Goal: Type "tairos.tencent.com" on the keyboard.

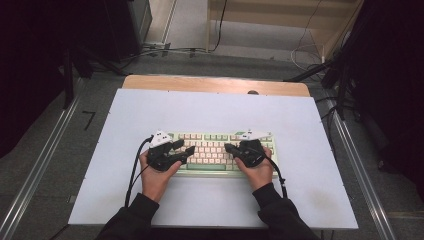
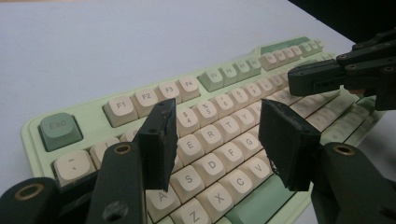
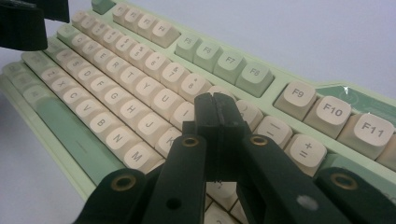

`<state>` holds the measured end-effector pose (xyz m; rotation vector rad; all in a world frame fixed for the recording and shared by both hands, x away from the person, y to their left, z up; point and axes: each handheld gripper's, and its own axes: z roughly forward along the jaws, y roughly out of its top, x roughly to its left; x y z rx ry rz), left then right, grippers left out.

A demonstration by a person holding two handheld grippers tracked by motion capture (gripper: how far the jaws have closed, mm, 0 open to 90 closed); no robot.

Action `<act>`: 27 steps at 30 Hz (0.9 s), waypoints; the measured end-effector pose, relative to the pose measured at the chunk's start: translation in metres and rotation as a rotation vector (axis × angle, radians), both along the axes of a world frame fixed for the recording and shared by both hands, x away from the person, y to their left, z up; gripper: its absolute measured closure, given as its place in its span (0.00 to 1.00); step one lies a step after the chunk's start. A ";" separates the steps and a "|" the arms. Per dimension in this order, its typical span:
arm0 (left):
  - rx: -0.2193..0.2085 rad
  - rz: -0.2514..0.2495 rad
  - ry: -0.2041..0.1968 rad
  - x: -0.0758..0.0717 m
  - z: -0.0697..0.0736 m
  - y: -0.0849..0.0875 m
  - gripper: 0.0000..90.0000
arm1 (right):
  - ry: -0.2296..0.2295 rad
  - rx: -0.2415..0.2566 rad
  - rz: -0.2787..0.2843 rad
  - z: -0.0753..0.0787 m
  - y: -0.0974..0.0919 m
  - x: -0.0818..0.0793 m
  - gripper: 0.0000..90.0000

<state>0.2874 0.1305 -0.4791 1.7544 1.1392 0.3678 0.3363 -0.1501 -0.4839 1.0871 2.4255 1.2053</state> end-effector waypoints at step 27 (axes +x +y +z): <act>0.009 0.004 0.002 0.000 -0.001 0.000 0.51 | -0.003 -0.027 0.004 -0.003 0.005 0.004 0.97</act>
